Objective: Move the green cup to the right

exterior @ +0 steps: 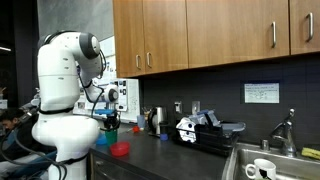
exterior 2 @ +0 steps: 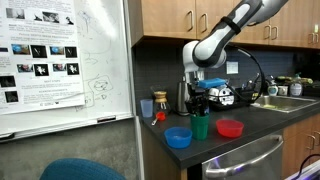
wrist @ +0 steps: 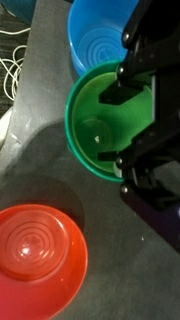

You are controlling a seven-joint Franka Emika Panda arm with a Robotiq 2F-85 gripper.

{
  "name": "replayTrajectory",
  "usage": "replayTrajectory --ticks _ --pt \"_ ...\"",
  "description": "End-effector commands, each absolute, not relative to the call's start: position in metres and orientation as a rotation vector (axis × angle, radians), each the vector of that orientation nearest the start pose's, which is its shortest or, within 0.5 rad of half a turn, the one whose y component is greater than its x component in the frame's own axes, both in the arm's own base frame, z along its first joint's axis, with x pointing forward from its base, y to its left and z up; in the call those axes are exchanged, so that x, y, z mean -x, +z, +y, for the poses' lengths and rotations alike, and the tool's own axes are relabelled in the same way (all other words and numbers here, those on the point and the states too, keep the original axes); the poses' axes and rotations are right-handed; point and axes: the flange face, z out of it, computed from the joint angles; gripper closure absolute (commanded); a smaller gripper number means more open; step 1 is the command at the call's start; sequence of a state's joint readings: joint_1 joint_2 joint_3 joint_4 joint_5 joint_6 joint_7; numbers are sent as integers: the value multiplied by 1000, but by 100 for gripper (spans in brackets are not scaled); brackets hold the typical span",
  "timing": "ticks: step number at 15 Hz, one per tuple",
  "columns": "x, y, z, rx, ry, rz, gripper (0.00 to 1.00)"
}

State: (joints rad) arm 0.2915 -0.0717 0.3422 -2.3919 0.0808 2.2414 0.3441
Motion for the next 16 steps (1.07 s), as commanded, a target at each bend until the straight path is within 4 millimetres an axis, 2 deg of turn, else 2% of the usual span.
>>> replayTrajectory --ticks 1,16 --pt "-379 353 283 3154 152 -351 21" --pt "-374 376 270 3206 218 -282 21"
